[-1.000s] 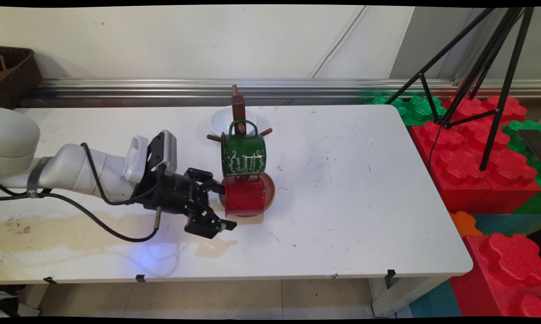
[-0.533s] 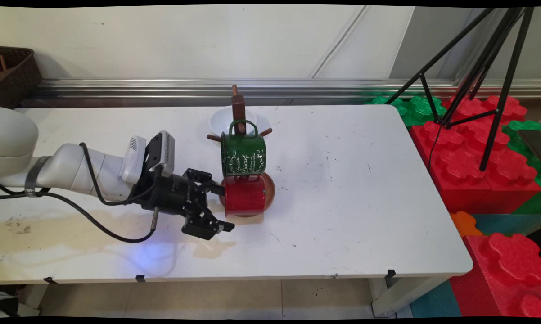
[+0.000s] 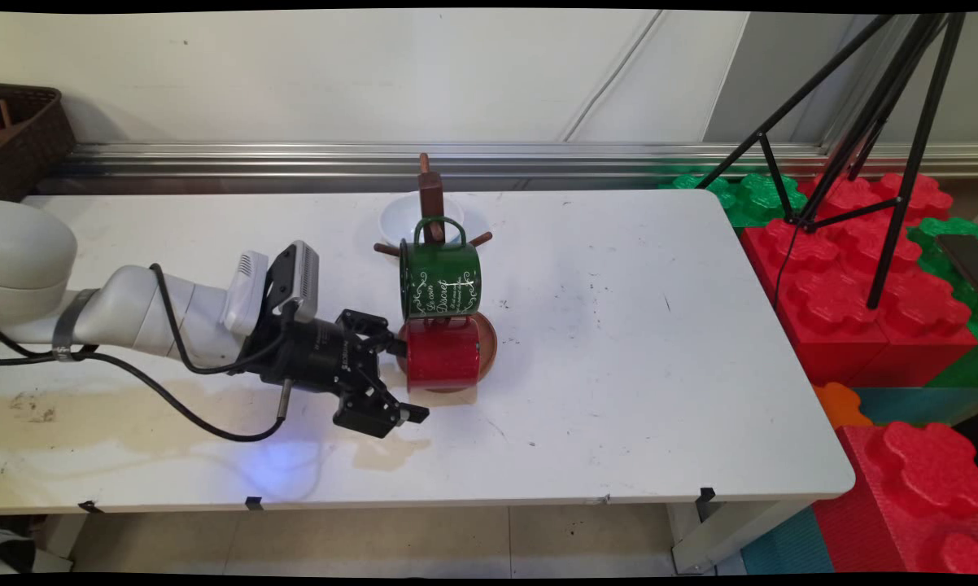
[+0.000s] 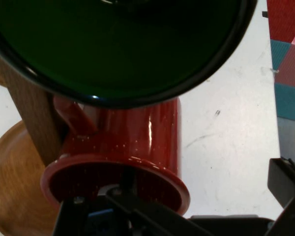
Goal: Pick up the red mug from the rack
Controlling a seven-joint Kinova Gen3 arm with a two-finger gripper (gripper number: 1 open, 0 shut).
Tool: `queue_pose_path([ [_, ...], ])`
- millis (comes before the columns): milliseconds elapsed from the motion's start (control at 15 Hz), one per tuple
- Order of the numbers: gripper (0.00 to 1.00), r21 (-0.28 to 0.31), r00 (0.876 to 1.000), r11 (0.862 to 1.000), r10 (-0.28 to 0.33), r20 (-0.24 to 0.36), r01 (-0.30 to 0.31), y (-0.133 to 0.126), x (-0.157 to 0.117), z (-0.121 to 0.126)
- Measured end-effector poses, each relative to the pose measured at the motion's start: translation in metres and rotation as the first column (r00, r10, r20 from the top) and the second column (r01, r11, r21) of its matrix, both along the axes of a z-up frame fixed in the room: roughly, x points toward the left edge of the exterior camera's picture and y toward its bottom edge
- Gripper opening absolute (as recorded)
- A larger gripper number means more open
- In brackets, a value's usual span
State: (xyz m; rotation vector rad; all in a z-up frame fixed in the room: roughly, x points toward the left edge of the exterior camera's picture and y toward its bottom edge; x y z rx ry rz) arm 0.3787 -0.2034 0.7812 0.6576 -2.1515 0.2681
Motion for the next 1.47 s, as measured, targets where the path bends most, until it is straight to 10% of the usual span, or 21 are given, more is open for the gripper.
queue_pose_path([
  [1000, 1.00, -0.001, 1.000, 1.000, 0.010, -0.023, -0.010, -0.0041, 0.0011, -0.0055],
  [1067, 0.00, -0.001, 1.000, 1.000, 0.011, -0.025, -0.011, -0.0045, 0.0011, -0.0056],
  [1467, 0.00, 0.004, 0.999, 1.000, 0.013, -0.030, -0.013, -0.0045, 0.0023, -0.0053],
])
